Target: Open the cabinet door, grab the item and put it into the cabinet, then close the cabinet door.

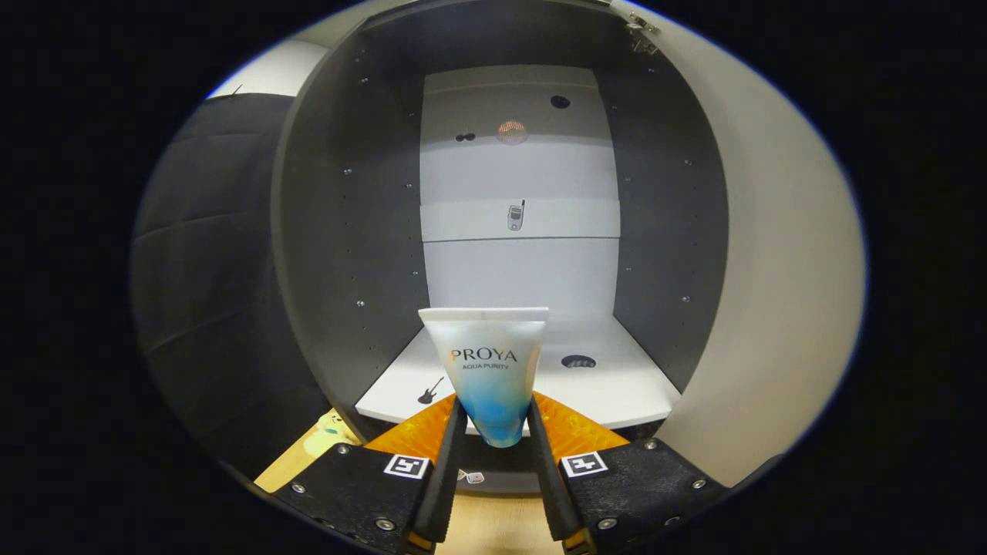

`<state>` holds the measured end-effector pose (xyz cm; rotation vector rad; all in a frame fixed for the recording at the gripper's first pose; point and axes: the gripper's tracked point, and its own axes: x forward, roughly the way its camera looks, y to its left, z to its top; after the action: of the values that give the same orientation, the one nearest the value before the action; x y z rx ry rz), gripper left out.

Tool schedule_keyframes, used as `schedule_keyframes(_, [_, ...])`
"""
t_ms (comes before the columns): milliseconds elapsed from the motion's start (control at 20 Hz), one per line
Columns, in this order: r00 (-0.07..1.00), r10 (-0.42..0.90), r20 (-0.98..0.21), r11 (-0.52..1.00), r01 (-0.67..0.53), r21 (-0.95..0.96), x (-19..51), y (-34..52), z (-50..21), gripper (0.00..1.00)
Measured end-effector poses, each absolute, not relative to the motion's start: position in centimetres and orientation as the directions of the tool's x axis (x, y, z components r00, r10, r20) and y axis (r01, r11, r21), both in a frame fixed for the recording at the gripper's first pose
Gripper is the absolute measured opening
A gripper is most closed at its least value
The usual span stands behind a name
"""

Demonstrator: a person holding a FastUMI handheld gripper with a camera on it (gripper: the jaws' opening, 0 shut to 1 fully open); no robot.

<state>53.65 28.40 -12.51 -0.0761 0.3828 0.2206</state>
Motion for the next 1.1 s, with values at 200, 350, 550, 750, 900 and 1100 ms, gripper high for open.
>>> schedule_keyframes(200, [0.894,0.188,-0.407,0.976,-0.217,-0.027,57.0,28.9,-13.1,0.48])
schedule_keyframes(350, [0.877,0.17,-0.449,0.979,-0.201,-0.021,59.0,28.8,-14.4,0.48])
schedule_keyframes(550, [0.867,0.158,-0.473,0.982,-0.186,-0.014,60.3,28.7,-15.7,0.48])
schedule_keyframes(750, [0.869,0.147,-0.473,0.982,-0.184,-0.032,60.8,28.8,-16.2,0.48])
schedule_keyframes(900, [0.881,0.139,-0.452,0.982,-0.183,-0.054,60.9,28.6,-15.7,0.55])
schedule_keyframes(1100, [0.894,0.131,-0.429,0.984,-0.17,-0.055,59.9,28.4,-15.1,0.84])
